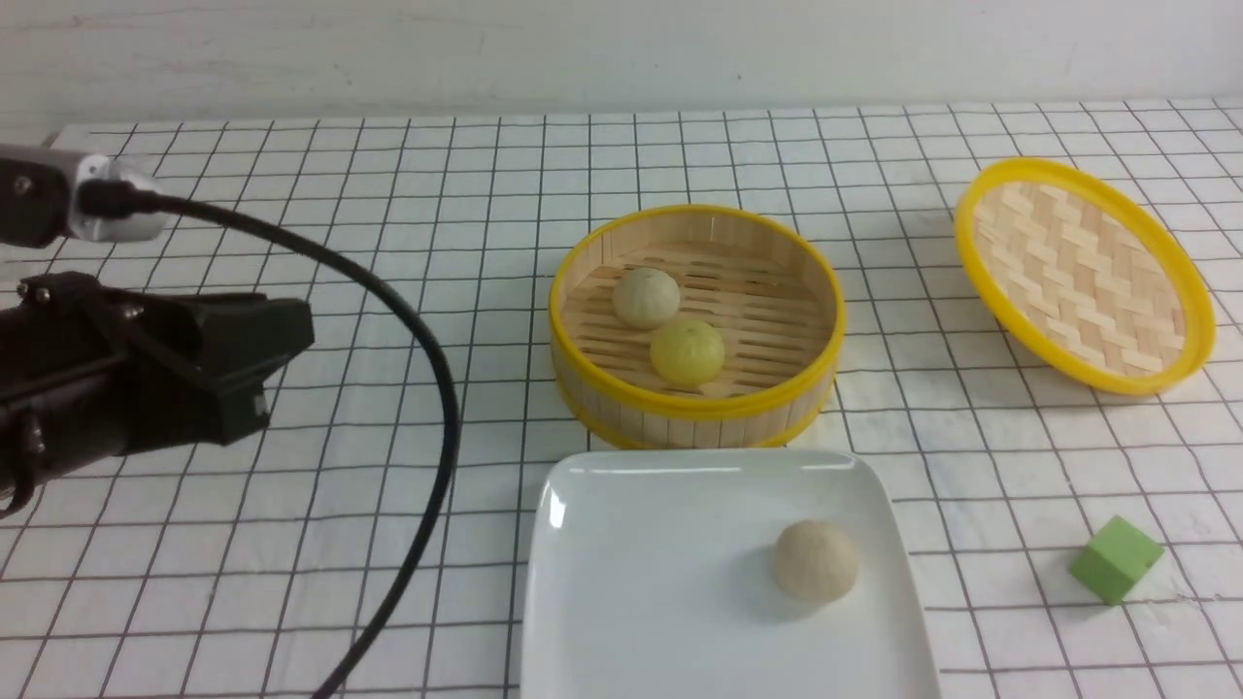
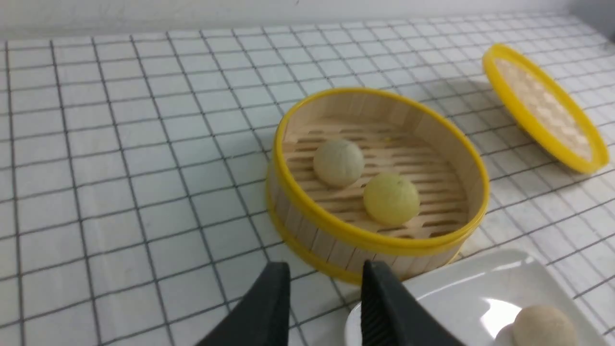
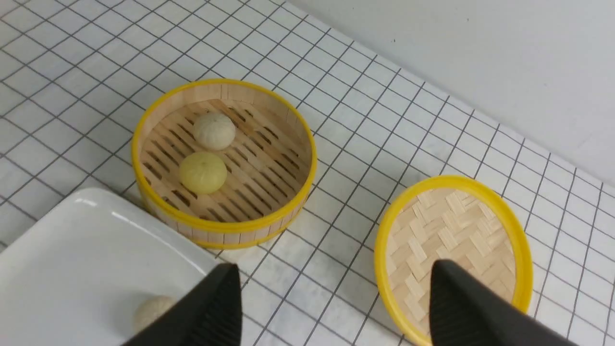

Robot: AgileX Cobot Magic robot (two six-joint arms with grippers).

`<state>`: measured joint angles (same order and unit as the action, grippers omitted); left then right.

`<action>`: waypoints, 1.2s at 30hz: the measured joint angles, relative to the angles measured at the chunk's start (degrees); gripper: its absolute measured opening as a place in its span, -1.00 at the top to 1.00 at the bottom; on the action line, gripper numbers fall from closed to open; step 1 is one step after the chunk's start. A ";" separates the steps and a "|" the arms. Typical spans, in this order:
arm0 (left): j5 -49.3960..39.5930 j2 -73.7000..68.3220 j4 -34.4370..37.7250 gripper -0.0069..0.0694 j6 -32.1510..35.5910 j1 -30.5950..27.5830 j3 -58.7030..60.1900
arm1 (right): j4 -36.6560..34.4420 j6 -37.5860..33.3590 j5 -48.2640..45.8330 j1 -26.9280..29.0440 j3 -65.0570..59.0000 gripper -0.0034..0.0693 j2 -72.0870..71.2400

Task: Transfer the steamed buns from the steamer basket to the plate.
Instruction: Use the left arm to grab the steamed stuffed bun that is closest to it

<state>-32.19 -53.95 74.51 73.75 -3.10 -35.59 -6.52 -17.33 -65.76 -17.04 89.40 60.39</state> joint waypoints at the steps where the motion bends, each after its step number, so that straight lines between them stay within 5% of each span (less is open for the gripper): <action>1: -0.22 -0.08 0.55 0.18 0.35 0.00 0.00 | 0.00 0.14 -0.27 0.00 0.00 -0.50 -0.50; 3: -5.02 -1.51 7.42 0.18 3.06 0.00 -0.87 | 0.02 1.21 -3.71 0.00 0.05 -0.50 -3.51; 7: -13.21 -5.95 8.94 0.18 2.05 0.00 -5.42 | 0.20 1.63 -6.30 0.00 0.06 -0.50 -6.40; 13: -27.36 -18.13 -11.49 0.18 -12.73 0.00 -23.63 | 0.20 1.80 -6.30 0.00 -2.41 -0.50 -10.04; 19: -30.62 -27.66 -29.23 0.18 -16.30 4.13 -36.13 | 1.20 1.80 -6.30 0.00 -11.38 -0.50 -10.79; 24: -25.78 -30.90 -30.71 0.18 -14.13 11.14 -37.60 | 1.42 1.80 -4.63 0.00 -17.85 -0.50 -10.79; 31: -4.28 -35.35 -38.11 0.17 -12.89 26.24 -37.77 | 1.65 1.80 -1.29 0.00 -21.71 -0.50 -10.79; 36: 6.34 -40.59 -43.29 0.17 -16.51 31.09 -37.81 | 2.99 1.80 -1.48 0.00 -21.71 -0.50 -10.79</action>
<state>-25.85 -94.54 31.22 57.24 27.99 -73.40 -3.52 -15.53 -67.24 -17.04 67.70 49.59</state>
